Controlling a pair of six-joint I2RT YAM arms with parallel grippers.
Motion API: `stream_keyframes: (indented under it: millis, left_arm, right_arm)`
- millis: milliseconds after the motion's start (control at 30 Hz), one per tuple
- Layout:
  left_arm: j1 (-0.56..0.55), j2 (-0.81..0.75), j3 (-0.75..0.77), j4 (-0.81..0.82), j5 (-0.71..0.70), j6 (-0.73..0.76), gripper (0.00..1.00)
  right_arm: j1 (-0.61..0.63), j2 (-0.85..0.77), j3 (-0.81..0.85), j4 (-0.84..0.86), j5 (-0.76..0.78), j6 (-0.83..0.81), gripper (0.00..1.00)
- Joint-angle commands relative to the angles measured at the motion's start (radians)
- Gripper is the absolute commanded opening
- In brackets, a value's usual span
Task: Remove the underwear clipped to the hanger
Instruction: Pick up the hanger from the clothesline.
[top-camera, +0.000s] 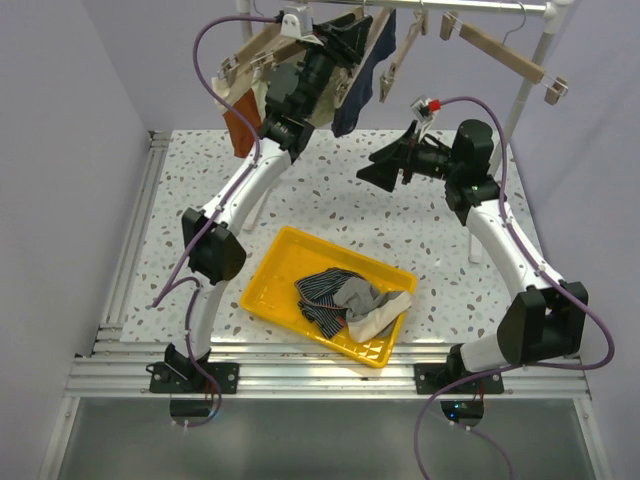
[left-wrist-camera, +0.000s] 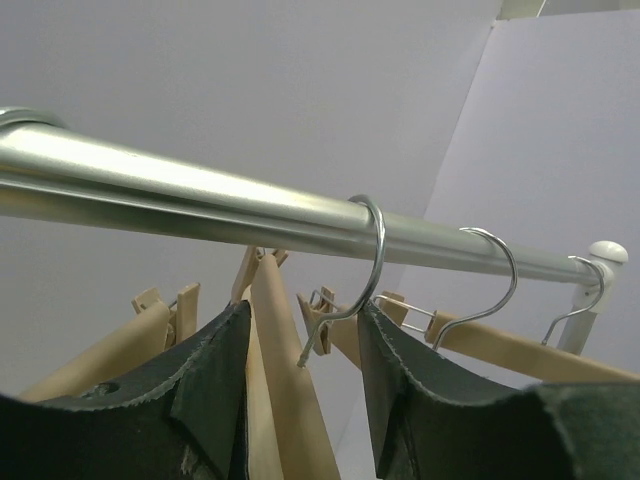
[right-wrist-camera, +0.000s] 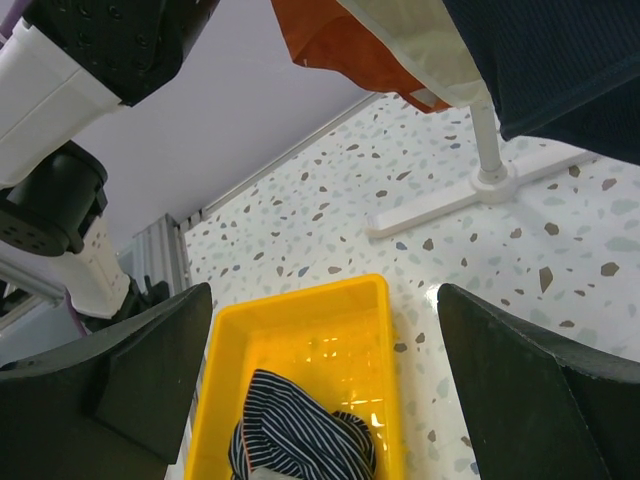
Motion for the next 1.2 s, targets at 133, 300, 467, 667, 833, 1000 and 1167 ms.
stream_keyframes:
  millis: [133,300,467,667,833,1000,1167]
  left_arm:
    - [-0.011,0.013,0.046,0.104,-0.062,-0.008,0.51]
    - [-0.02,0.032,0.061,0.135,-0.082,-0.005,0.49]
    - [-0.025,0.045,0.067,0.151,-0.086,-0.007,0.31]
    - [-0.028,0.037,0.069,0.159,-0.082,0.002,0.0]
    - [-0.029,0.006,0.056,0.165,-0.07,0.018,0.0]
    - [-0.029,-0.043,0.04,0.171,-0.065,0.042,0.0]
    - [-0.037,-0.079,0.043,0.181,-0.059,0.064,0.0]
  right_arm:
    - [-0.011,-0.035,-0.023,0.046,0.002,0.017,0.99]
    - [-0.013,-0.035,-0.03,0.061,0.004,0.032,0.99]
    - [-0.016,-0.037,-0.036,0.066,0.005,0.04,0.99]
    - [-0.019,-0.035,-0.04,0.069,0.008,0.042,0.99]
    - [-0.022,-0.032,-0.042,0.073,0.01,0.046,0.98]
    - [-0.025,-0.031,-0.04,0.08,0.01,0.052,0.98]
    - [-0.023,-0.029,-0.039,0.084,0.011,0.057,0.98]
